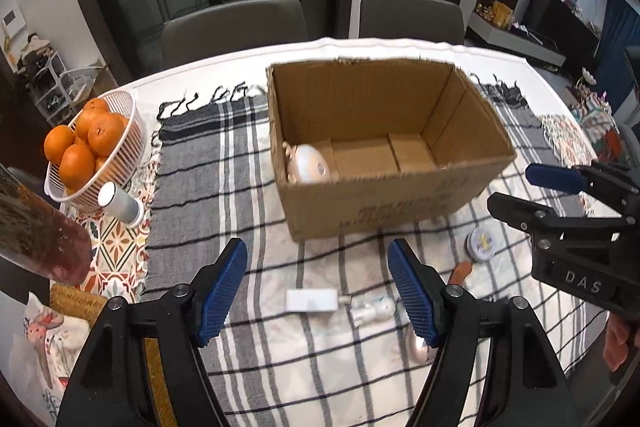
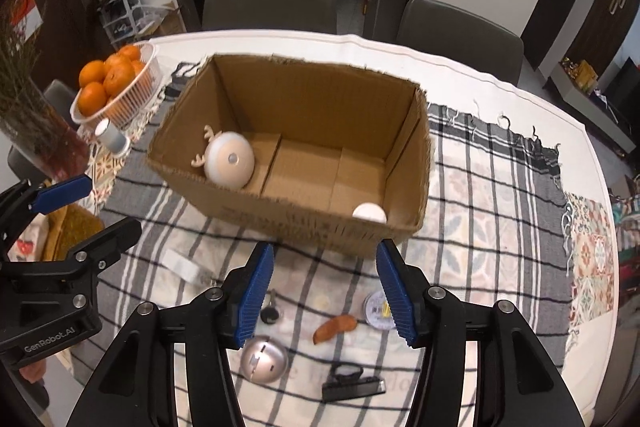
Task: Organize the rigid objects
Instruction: 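Move both tools back toward the remaining items beside the box, then grasp the white charger with the left tool while the right tool grasps the brown comb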
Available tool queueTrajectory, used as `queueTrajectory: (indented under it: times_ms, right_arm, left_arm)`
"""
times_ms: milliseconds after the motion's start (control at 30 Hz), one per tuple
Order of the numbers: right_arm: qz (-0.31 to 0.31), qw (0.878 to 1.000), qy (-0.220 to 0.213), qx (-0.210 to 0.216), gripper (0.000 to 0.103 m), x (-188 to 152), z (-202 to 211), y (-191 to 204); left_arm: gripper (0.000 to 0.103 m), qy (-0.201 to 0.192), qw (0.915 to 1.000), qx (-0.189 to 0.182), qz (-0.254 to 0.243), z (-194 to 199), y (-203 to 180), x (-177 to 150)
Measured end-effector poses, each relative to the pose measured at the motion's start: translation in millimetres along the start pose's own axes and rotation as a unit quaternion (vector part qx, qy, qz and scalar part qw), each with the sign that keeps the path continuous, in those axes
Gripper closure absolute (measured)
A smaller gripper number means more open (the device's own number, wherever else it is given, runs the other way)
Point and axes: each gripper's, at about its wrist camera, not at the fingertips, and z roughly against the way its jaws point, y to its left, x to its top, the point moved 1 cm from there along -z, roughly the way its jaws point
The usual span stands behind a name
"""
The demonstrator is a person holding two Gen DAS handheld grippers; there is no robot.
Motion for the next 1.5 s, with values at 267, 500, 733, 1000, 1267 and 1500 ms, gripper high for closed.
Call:
queueTrajectory:
  times_ms: [267, 500, 733, 1000, 1267, 1500]
  right_arm:
    - [0.014, 0.999, 0.027, 0.01, 0.048, -19.2, -16.3, 14.6]
    - [0.014, 0.998, 0.058, -0.001, 0.048, -31.4, -34.4, 18.4]
    - [0.001, 0.996, 0.086, -0.01, 0.048, -39.1, -51.3, 16.2]
    - [-0.023, 0.993, 0.115, -0.015, 0.048, -50.8, -72.4, 10.2]
    - [-0.048, 0.987, 0.15, -0.027, 0.048, -54.3, -95.9, 1.1]
    - [-0.057, 0.982, 0.175, -0.046, 0.048, -52.7, -113.0, -9.0]
  left_arm:
    - [0.031, 0.027, 0.9996, -0.003, 0.0, -14.4, 6.4, -24.5]
    - [0.031, 0.054, 0.9985, -0.009, -0.001, -32.2, 7.8, -37.5]
    - [0.031, 0.079, 0.9967, -0.017, -0.004, -52.6, 8.7, -45.4]
    - [0.031, 0.111, 0.9936, -0.024, 0.001, -79.6, 8.7, -50.5]
    - [0.031, 0.132, 0.9912, -0.016, 0.001, -104.1, 10.0, -49.5]
    - [0.031, 0.149, 0.9887, -0.009, -0.001, -119.3, 13.2, -48.7]
